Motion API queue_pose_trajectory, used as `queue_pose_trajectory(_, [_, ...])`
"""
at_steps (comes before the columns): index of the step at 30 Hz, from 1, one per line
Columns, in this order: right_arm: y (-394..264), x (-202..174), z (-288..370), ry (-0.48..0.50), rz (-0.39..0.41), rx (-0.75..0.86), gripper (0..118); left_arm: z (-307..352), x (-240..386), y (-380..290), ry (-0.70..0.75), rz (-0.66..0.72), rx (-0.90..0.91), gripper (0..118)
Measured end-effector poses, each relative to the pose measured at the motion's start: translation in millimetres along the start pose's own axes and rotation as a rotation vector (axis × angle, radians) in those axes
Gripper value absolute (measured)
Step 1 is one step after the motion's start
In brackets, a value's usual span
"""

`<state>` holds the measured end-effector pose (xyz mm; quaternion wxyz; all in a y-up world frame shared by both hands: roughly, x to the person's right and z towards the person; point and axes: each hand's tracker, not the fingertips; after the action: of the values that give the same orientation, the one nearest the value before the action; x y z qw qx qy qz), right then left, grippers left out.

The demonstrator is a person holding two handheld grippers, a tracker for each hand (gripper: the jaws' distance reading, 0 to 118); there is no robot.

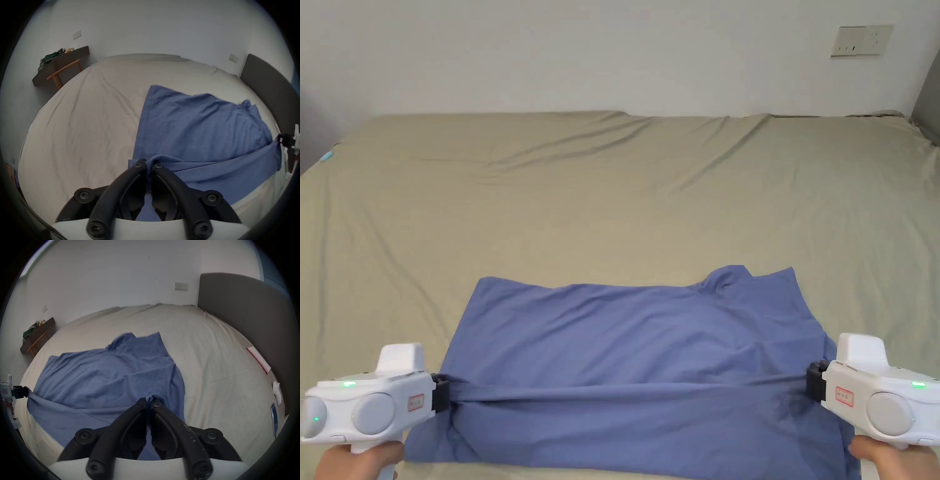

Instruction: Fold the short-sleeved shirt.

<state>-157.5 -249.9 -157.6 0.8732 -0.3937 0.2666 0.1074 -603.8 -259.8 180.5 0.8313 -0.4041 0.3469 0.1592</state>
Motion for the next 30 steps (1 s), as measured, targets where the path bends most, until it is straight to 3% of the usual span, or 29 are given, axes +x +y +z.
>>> queue_pose_trajectory(5, [-8.7, 2.8, -55.0, -0.042, -0.021, -0.133, 5, -42.8, 11.1, 0.2, 0.037, -0.053, -0.116, 6])
queue_pose_trajectory(9, [-13.5, 5.2, -60.9, -0.051, -0.045, -0.099, 6, -39.3, 10.5, 1.7, 0.04, -0.041, -0.081, 7])
queue_pose_trajectory(11, [-10.5, 4.4, -54.2, -0.053, -0.025, -0.099, 9, -33.1, 7.2, 2.5, 0.027, -0.013, -0.082, 20])
queue_pose_trajectory(12, [-9.2, 4.4, -48.7, -0.053, -0.017, -0.096, 16, -28.6, 5.8, 3.3, 0.023, 0.009, -0.075, 45])
queue_pose_trajectory(13, [-7.6, 5.5, -41.8, -0.05, -0.015, -0.081, 32, -22.4, 4.2, 4.7, 0.014, 0.039, -0.041, 73])
queue_pose_trajectory(14, [-5.2, 5.5, -30.0, -0.038, -0.022, -0.043, 56, -12.8, 3.8, 6.6, 0.014, 0.064, -0.016, 97])
queue_pose_trajectory(15, [-2.4, 5.5, -17.8, -0.031, -0.023, -0.01, 89, -2.5, 3.9, 8.4, 0.007, 0.084, 0.007, 116])
queue_pose_trajectory(16, [0.5, 5.3, -2.7, -0.021, -0.02, 0.028, 106, 12.1, 4.7, 9.6, 0.002, 0.113, 0.059, 118])
queue_pose_trajectory(17, [2.1, -3.0, 22.2, -0.01, -0.02, 0.073, 114, 29.6, 5.7, 10.5, -0.005, 0.14, 0.119, 118])
queue_pose_trajectory(20, [5.2, -6.6, 79.4, 0.007, -0.024, 0.236, 113, 81.3, 10.2, 14.1, -0.081, 0.171, 0.251, 117])
queue_pose_trajectory(24, [-7.0, -17.4, 160.1, 0.023, -0.03, 0.438, 113, 144.8, 23.4, 3.3, -0.058, 0.136, 0.455, 117])
queue_pose_trajectory(26, [-20.2, -20.5, 192.8, 0.019, -0.023, 0.529, 100, 174.7, 30.9, -11.4, -0.048, 0.089, 0.553, 111])
queue_pose_trajectory(28, [-34.3, -25.4, 217.1, -0.057, -0.024, 0.564, 61, 196.4, 40.1, -27.3, -0.023, 0.045, 0.627, 71])
queue_pose_trajectory(30, [-49.6, -27.2, 234.1, -0.09, -0.008, 0.606, 10, 210.4, 47.3, -43.0, 0.012, 0.027, 0.645, 13])
